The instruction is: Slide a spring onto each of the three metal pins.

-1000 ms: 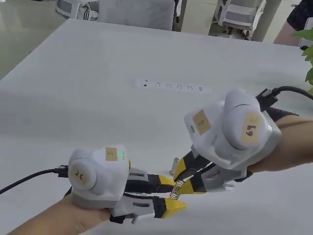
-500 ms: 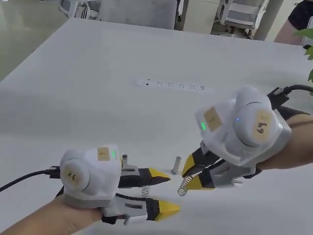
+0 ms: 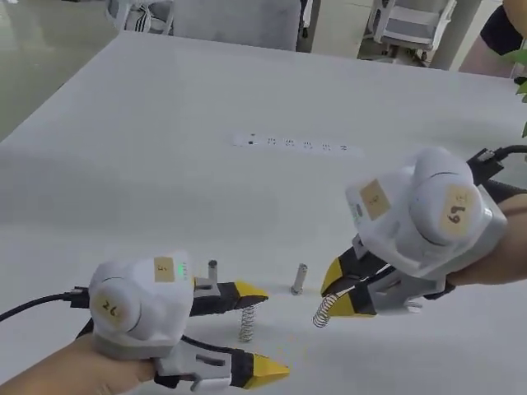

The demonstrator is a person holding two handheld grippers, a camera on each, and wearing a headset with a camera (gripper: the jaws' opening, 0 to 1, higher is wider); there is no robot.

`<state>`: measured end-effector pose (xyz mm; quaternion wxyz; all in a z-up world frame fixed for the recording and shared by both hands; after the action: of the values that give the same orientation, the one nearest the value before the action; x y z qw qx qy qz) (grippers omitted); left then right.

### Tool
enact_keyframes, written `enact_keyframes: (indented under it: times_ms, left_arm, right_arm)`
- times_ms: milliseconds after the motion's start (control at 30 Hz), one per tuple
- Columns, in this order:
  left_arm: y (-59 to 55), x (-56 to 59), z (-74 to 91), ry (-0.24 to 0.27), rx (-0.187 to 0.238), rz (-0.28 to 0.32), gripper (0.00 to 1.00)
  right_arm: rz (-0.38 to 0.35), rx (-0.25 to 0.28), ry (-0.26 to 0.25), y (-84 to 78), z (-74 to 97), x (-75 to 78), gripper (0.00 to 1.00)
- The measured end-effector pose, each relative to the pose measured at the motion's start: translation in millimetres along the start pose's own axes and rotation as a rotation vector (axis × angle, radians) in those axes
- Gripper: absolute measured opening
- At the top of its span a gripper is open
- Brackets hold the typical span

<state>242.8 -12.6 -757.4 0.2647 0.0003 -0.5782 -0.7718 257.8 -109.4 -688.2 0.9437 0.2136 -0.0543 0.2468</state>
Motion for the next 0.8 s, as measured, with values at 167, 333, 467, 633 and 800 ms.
enact_keyframes:
  times_ms: [167,333,467,633,800]
  left_arm:
    - [2.7,-1.6,3.0,0.003,0.006,0.004,0.55]
    - [4.8,-3.3,5.1,0.016,0.02,0.004,0.66]
    - [4.1,-3.7,7.9,0.025,0.021,-0.001,0.72]
    - [3.1,-4.3,10.8,0.039,0.023,-0.001,0.79]
    - [3.1,-5.8,12.4,0.05,0.025,0.004,0.82]
  right_arm:
    - [-0.003,-0.002,-0.003,-1.4,1.4,0.7,0.06]
    - [-0.004,-0.008,-0.006,-3.4,2.6,1.4,0.06]
    - [-0.006,-0.009,-0.007,-4.9,3.0,1.6,0.06]
    - [-0.007,-0.011,-0.011,-6.3,3.8,2.3,0.06]
    - [-0.006,-0.015,-0.013,-7.8,4.4,1.6,0.06]
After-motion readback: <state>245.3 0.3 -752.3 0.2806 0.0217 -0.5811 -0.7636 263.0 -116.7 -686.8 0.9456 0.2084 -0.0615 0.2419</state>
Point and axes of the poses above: the centre of the closed fingertips' face, and the gripper's own axes: z roughly backward along the fingers, x roughly to its right, y roughly out of its top, the point moved 5 cm from there along z, roughly backward along the fingers, and after that the axes turned 14 degrees about z, right-handed, at the moved point
